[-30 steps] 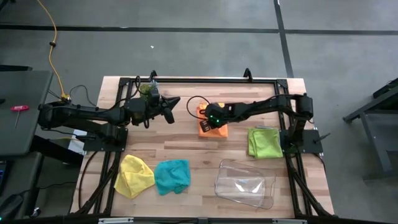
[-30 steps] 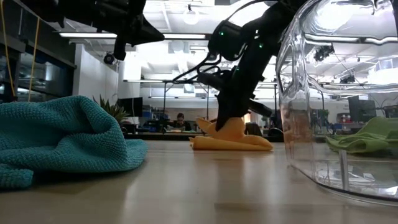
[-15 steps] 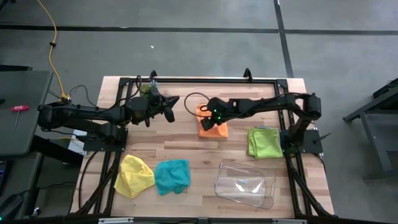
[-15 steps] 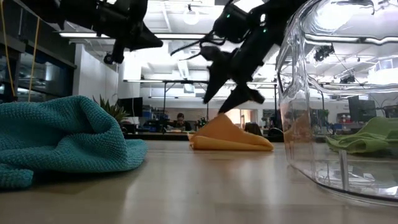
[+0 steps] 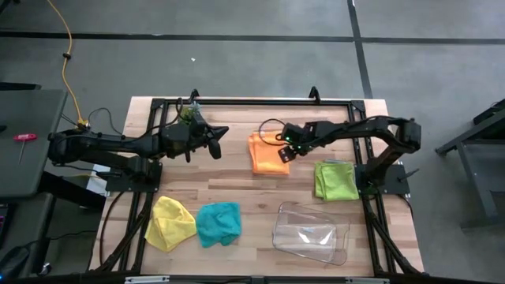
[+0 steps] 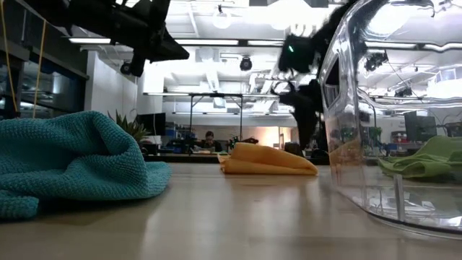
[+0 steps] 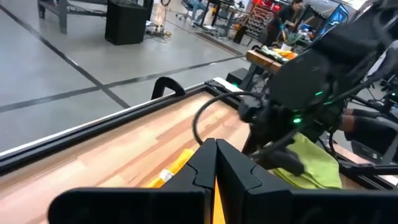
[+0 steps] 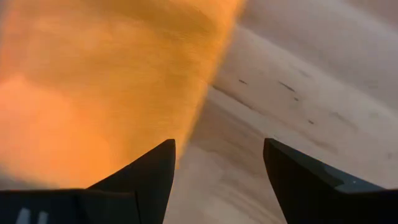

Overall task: Fold microfiber towels
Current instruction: Stack the orange cloth on the green cloth

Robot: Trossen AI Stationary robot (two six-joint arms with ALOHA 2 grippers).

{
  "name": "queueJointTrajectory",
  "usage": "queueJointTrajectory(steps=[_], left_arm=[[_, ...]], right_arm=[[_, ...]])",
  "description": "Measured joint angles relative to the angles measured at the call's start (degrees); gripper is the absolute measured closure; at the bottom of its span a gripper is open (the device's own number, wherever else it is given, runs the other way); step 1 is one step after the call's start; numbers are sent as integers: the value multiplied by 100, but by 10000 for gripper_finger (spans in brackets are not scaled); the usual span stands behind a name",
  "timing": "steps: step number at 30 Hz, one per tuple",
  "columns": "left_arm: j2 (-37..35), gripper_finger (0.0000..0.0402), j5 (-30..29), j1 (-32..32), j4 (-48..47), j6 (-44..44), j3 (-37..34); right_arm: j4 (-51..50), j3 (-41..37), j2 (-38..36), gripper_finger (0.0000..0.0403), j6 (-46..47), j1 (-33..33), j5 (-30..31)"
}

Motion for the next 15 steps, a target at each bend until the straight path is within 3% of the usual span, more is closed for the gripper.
queueJointTrajectory(steps=[7,15], left_arm=[[0,401,-7,-47,-112,-138,2],[0,402,-8,-52,-138,-280,2]], right_arm=[[2440,-1124,55,166,825,-376,-583],[2817,-1181,178,166,838,-286,-880]])
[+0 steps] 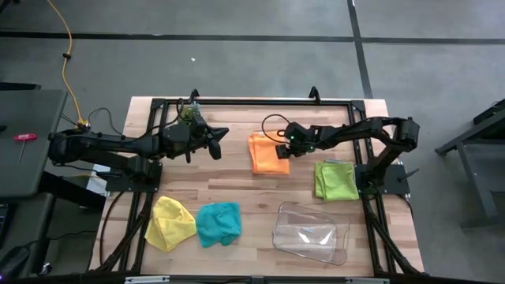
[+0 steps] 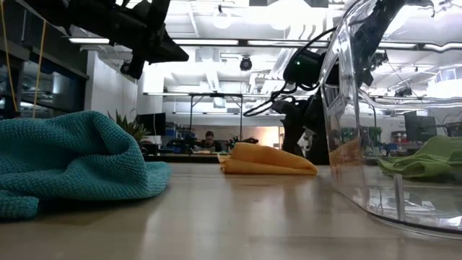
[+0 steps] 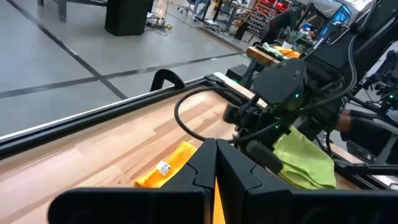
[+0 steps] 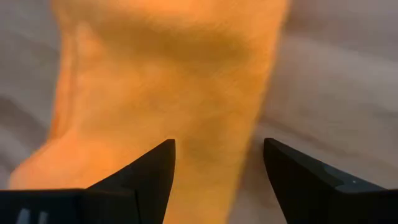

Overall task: Fold microfiber towels
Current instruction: Stack the orange cloth on the green cloth

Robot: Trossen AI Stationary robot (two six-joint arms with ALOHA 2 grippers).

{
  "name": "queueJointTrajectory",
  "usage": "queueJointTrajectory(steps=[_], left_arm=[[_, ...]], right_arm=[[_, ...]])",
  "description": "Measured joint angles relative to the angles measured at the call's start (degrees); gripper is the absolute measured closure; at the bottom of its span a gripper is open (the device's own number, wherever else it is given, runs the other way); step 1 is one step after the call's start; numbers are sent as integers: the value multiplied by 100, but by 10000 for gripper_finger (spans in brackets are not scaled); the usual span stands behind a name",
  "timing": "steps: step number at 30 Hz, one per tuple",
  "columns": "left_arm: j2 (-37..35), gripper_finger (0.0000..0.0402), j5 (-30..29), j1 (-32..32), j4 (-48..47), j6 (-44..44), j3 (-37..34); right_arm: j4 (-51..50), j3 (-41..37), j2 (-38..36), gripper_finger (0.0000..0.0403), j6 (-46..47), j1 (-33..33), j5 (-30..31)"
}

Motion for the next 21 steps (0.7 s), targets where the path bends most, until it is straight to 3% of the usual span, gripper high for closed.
queueJointTrajectory(steps=[9,13,18,21], left_arm=[[0,401,-48,-6,-48,-93,0],[0,402,-60,-6,-46,-94,0],[0,401,-60,-6,-52,-94,0],[0,401,-60,-6,-52,-89,0]], right_arm=[[331,85,365,167,570,331,247],[459,76,383,188,889,470,304],[477,62,391,254,861,628,710],[412,55,390,333,833,619,825]])
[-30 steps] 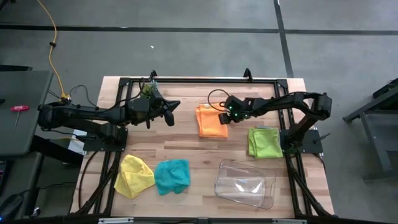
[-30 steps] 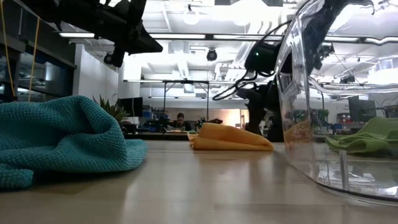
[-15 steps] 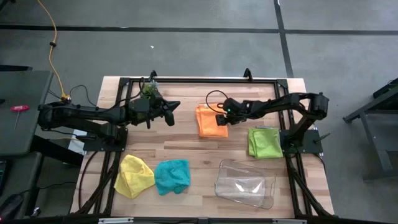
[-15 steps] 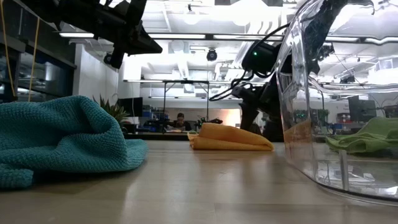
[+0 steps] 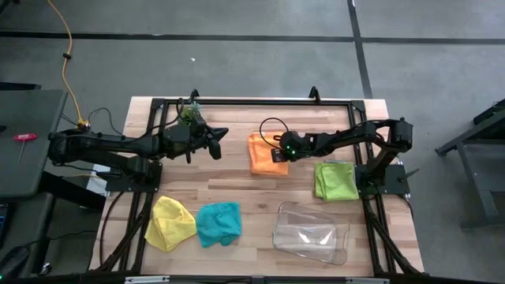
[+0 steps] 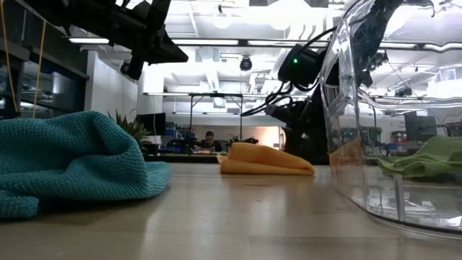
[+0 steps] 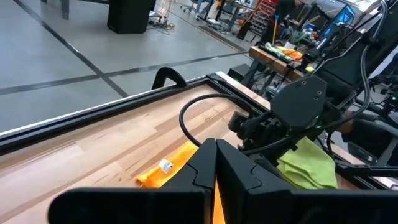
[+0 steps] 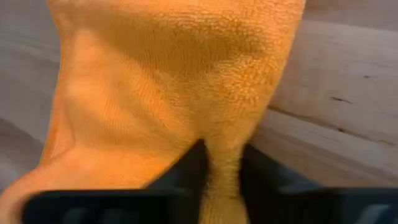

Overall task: Fold microfiber towels
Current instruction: Stack the orange cloth on the green cloth

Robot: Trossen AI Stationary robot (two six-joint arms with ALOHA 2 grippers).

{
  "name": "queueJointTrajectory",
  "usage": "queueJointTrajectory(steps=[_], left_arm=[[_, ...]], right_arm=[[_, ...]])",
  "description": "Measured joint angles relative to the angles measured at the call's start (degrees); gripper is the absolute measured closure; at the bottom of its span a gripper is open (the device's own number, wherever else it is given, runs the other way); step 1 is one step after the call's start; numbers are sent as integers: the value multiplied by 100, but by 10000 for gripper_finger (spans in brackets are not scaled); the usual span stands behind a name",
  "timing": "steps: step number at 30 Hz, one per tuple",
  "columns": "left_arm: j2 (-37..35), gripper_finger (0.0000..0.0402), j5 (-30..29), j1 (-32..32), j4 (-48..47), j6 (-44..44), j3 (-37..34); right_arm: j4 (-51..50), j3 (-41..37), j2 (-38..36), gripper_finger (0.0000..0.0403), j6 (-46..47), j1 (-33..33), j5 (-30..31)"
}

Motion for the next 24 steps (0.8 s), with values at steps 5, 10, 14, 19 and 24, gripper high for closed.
queueJointTrajectory(steps=[5,10,14,19,24], left_arm=[[0,401,54,0,-2,108,0],[0,401,153,1,-13,145,0],[0,401,151,34,-4,304,0],[0,402,151,158,-3,346,0],[0,401,151,272,-4,346,0]], right_arm=[[-170,-20,-318,390,-214,-148,22],[-809,-15,-1328,400,-581,-182,127],[-1730,-9,-2228,401,-738,-87,123],[-2964,-8,-3239,402,-497,244,23],[-4107,-4,-3805,402,53,722,-64]])
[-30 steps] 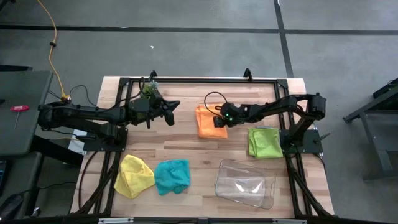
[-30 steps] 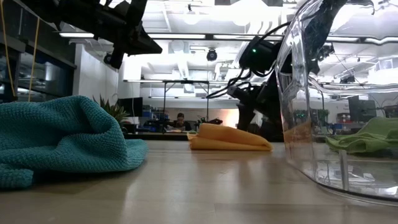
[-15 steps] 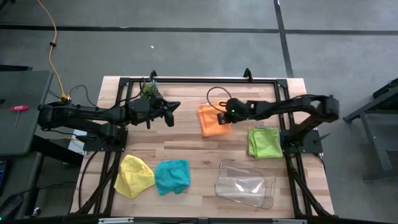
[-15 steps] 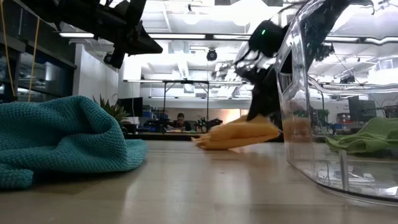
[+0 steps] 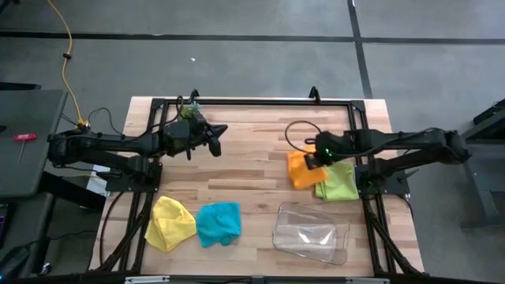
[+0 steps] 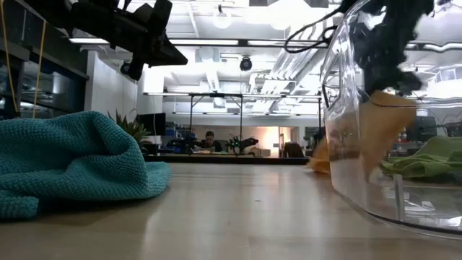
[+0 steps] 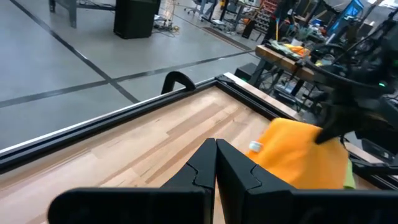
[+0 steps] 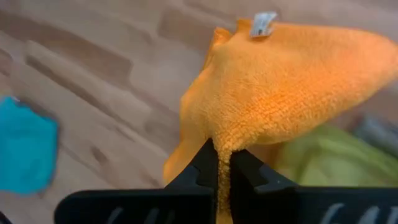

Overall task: Fold microfiber towels
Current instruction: Stack the orange cloth on the green cloth

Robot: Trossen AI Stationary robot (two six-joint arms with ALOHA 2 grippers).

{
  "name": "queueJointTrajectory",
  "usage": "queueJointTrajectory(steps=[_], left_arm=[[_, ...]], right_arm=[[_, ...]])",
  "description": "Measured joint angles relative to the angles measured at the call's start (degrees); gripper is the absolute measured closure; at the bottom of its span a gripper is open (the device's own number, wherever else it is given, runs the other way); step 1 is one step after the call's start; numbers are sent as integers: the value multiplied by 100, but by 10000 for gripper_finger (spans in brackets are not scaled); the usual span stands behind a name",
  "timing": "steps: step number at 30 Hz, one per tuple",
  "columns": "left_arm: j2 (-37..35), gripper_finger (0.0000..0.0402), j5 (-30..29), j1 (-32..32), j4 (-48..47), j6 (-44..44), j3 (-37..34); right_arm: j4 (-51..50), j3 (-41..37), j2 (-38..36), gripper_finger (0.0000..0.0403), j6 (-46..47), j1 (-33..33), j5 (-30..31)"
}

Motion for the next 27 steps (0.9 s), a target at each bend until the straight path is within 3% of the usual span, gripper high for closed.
queueJointTrajectory(steps=[16,27], left_arm=[[0,401,0,65,-4,-2,0],[0,401,0,65,-28,0,0]], right_arm=[[-2741,2,-955,403,2340,1486,119],[-3244,-258,-789,403,3364,1953,123]])
